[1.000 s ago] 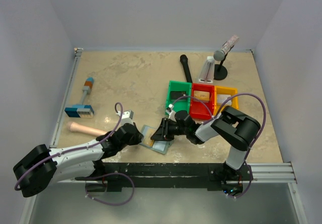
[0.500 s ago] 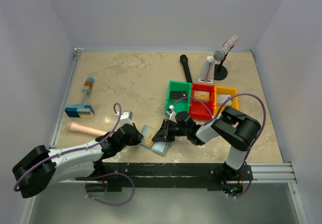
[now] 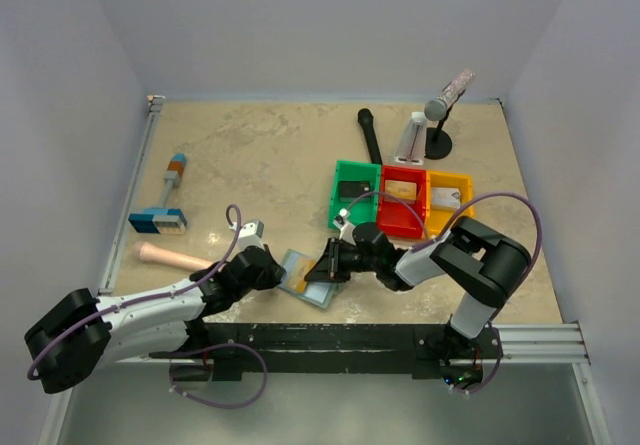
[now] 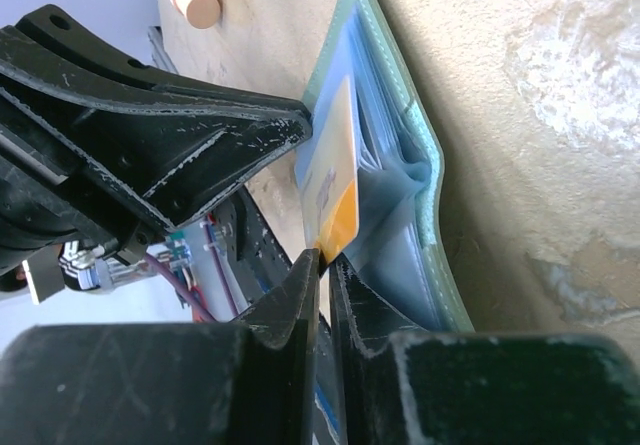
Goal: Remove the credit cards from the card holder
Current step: Remove the credit card from the card holder.
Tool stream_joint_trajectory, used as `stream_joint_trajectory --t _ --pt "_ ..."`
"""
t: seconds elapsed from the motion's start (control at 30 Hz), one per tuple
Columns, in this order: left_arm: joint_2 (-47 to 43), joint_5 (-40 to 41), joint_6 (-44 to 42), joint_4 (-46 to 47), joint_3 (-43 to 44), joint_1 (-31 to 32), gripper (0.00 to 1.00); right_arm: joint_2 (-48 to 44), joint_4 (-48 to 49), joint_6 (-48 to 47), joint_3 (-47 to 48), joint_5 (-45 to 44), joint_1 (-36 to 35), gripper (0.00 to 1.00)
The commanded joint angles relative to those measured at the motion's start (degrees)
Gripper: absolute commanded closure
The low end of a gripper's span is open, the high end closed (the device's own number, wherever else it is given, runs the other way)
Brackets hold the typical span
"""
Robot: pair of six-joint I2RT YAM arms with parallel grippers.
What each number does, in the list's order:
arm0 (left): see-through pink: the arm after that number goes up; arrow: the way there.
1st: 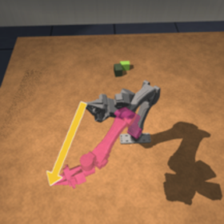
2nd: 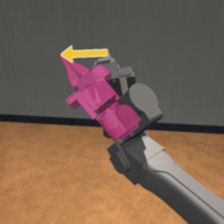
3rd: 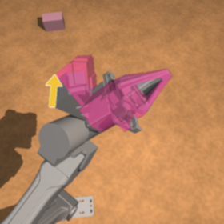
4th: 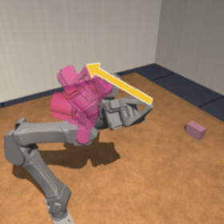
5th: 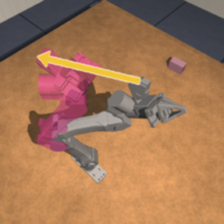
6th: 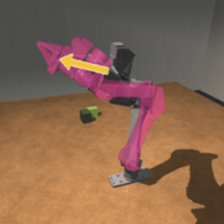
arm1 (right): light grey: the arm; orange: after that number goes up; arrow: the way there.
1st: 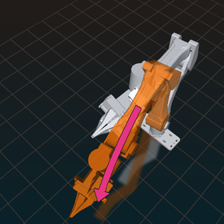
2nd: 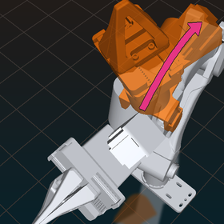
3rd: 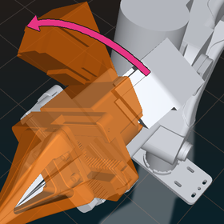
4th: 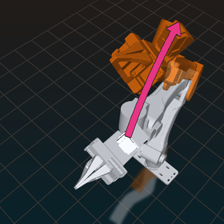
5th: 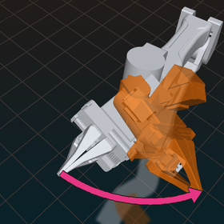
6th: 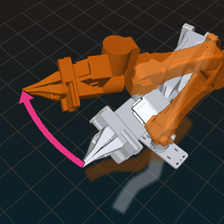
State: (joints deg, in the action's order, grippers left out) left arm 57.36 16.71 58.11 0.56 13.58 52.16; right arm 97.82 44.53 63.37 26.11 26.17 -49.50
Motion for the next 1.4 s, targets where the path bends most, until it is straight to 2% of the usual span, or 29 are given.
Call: stream_joint_trajectory --t 0.0,0.4,0.7,0.87,1.1,1.17,1.3,1.37 --pt "1.4 -1.9 0.1 -7.9 -2.0 0.5 1.0 -2.9 1.5 -1.7 -0.4 -0.7 -0.3 0.91" --pt "1.3 -1.4 0.3 -8.5 -1.6 0.4 1.0 -9.3 -7.4 -5.5 -2.3 -1.6 -0.2 1.0" --pt "-0.8 -1.2 -0.4 -10.0 0.1 0.5 1.0 -13.4 -18.1 -8.5 -0.4 -1.7 -0.2 1.0" --pt "-1.6 -0.5 -0.9 -11.2 1.4 0.5 1.0 -17.6 -27.1 -11.4 0.6 -3.1 -0.2 1.0" --pt "-3.5 0.3 -1.6 -12.4 2.8 0.4 1.0 -24.2 -34.2 -14.0 1.6 -4.7 -0.2 1.0" --pt "-5.1 0.4 -2.6 -13.3 3.9 0.4 0.93 -26.0 -37.7 -14.7 3.1 -5.2 -0.2 1.0" --pt "-8.1 -0.2 -4.4 -15.0 7.1 0.4 0.67 -29.2 -41.8 -15.8 5.6 -5.7 -0.2 1.0" --pt "-9.1 -1.0 -5.5 -15.3 8.9 0.4 0.59 -30.2 -43.0 -16.2 6.8 -5.7 -0.2 1.0"
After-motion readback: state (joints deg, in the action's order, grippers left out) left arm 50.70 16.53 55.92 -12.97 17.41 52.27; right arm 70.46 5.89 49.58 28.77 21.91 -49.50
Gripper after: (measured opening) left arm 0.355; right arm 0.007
